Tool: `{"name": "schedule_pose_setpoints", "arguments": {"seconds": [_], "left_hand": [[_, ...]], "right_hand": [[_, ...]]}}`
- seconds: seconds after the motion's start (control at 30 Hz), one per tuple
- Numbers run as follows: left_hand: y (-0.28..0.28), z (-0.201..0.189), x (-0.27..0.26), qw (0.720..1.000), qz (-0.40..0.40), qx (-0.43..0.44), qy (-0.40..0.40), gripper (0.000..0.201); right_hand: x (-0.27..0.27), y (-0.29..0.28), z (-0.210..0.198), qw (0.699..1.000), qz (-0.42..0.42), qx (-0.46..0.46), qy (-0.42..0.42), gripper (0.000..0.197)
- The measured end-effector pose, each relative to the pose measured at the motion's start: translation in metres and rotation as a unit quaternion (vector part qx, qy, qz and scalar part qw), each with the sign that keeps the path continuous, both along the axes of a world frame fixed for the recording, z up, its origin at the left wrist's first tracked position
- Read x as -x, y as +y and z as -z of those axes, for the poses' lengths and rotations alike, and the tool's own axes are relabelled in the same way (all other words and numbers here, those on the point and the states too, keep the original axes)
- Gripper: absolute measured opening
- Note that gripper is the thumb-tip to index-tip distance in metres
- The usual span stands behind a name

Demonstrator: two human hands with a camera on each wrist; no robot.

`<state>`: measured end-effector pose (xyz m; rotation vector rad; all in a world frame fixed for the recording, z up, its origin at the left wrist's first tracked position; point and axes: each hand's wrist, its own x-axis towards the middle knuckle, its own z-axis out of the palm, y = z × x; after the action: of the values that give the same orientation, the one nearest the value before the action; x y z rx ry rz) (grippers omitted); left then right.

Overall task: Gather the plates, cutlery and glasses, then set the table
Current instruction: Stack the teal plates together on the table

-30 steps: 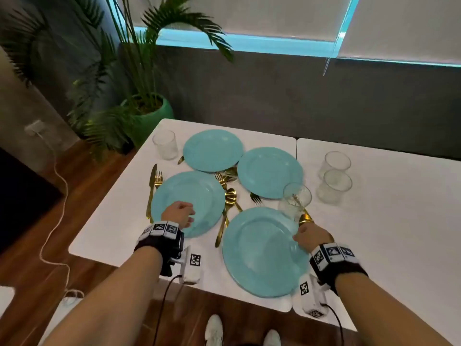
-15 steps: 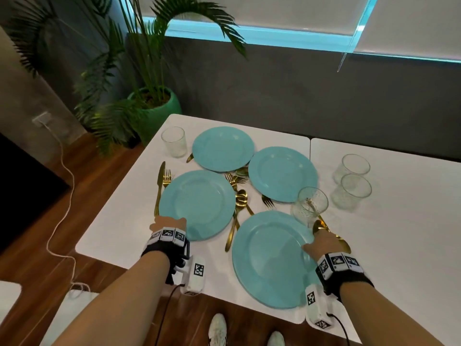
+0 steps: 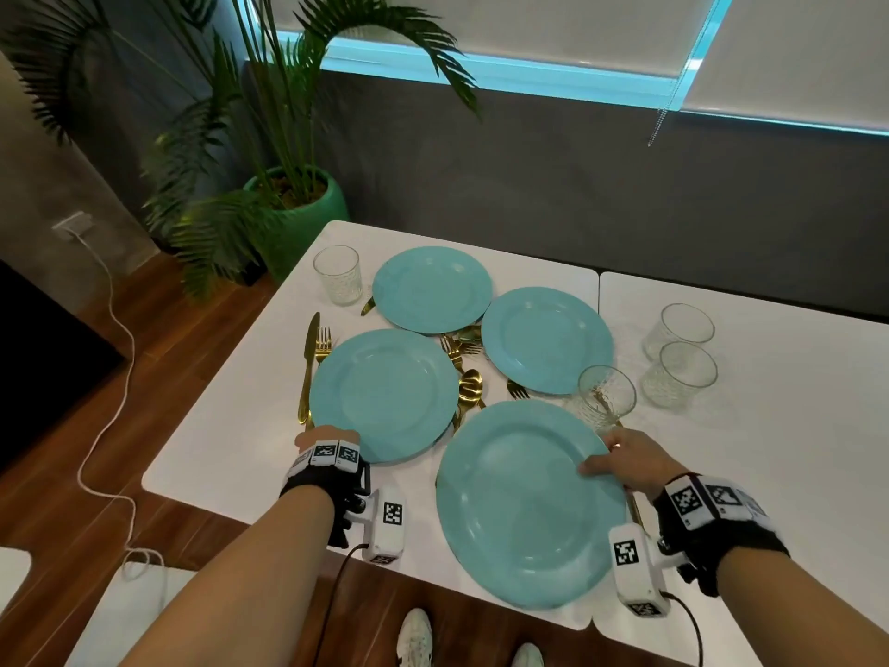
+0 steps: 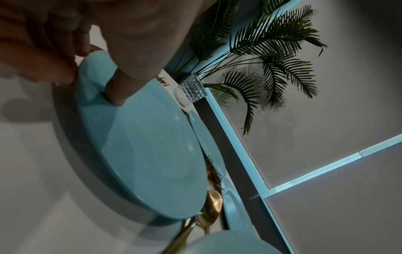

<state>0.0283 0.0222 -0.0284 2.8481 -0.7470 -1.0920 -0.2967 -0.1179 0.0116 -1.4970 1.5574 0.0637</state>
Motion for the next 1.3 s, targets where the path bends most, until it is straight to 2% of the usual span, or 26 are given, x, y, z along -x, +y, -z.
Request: {"name": "schedule_pose_setpoints", "arguments": {"seconds": [0.07,0.17,0.23,0.33,0.43,0.57,0.67,0.73,0.87,0.97,1.07,1.13,1.2,1.3], "left_hand": [[-0.001,-0.019,0.004,0.994,-0.085,0.058,0.028,0.039],[-0.001,-0.035,0.005,0.953,-0.223,0.177,0.103,0.035],[-0.002,-0.033,0.000,0.922,-0.261,0.251,0.134,0.028],[-0.003,-0.031,-0.008,0.858,-0.323,0.365,0.163,0.041],[-0.003,-0.060,-0.005,0.785,-0.370,0.454,0.203,0.021],[0.001,-0.069,-0.012,0.745,-0.388,0.492,0.230,0.036],[0.007,-0.070,-0.013,0.726,-0.395,0.490,0.277,0.036],[0.007,-0.066,-0.012,0.736,-0.381,0.480,0.288,0.036],[0.005,-0.063,-0.012,0.756,-0.363,0.462,0.287,0.039],[0.001,-0.064,-0.013,0.761,-0.370,0.451,0.285,0.040],[-0.006,-0.067,-0.013,0.749,-0.368,0.463,0.299,0.033],[-0.012,-0.075,-0.010,0.739,-0.369,0.469,0.312,0.042],[-0.017,-0.076,-0.012,0.730,-0.374,0.467,0.329,0.054],[-0.019,-0.071,-0.020,0.722,-0.367,0.486,0.329,0.047]], "right_hand": [[-0.006,0.001,-0.010,0.999,0.003,-0.008,-0.042,0.027],[-0.013,0.003,-0.024,0.994,0.003,-0.024,-0.103,0.029],[-0.017,0.003,-0.033,0.990,0.010,-0.021,-0.136,0.029],[-0.023,0.002,-0.046,0.976,0.056,-0.030,-0.207,0.022],[-0.034,-0.002,-0.053,0.961,0.104,-0.033,-0.255,0.022],[-0.059,-0.008,-0.054,0.933,0.168,-0.037,-0.315,0.013],[-0.084,-0.010,-0.049,0.922,0.187,-0.040,-0.337,0.012],[-0.100,-0.010,-0.043,0.916,0.206,-0.037,-0.341,0.013],[-0.121,-0.007,-0.035,0.914,0.233,-0.022,-0.330,0.029],[-0.131,-0.005,-0.033,0.927,0.223,0.017,-0.300,0.029],[-0.142,-0.005,-0.031,0.945,0.195,0.073,-0.251,0.029],[-0.149,-0.007,-0.031,0.959,0.171,0.099,-0.201,0.028],[-0.154,-0.011,-0.028,0.969,0.157,0.105,-0.162,0.026],[-0.159,-0.019,-0.018,0.967,0.167,0.054,-0.186,0.022]]}}
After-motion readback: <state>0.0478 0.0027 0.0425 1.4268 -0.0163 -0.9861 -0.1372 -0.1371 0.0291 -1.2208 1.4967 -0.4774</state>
